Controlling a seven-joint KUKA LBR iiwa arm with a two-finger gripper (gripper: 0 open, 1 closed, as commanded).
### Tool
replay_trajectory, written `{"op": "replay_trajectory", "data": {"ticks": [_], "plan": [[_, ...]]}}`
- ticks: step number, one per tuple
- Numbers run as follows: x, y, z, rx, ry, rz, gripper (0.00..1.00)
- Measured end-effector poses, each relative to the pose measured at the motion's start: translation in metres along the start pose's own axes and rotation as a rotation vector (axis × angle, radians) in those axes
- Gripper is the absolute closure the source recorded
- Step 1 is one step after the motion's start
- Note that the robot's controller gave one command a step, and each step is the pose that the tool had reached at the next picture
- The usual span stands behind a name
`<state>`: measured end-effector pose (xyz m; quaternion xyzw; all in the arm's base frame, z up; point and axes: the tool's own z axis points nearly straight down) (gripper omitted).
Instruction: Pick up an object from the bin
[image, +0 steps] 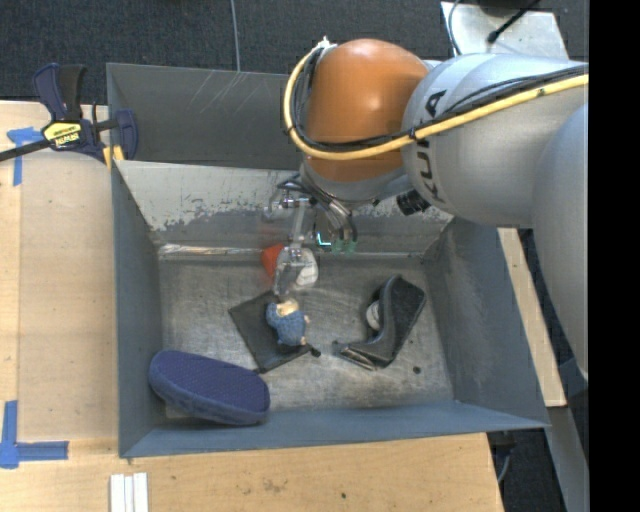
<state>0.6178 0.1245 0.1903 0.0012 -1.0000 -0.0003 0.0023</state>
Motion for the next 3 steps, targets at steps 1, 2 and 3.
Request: {"op": "replay_trajectory", "data": {"ticks": [1, 2, 3], "plan": [[0.049, -0.015, 0.114, 0.0, -0.009, -0.13, 0.0], [0.045, -0.014, 0.109, -0.002, -0.02, -0.129, 1.0], [0.035, -0.011, -0.035, -0.001, -0.017, -0.108, 1.0]]}}
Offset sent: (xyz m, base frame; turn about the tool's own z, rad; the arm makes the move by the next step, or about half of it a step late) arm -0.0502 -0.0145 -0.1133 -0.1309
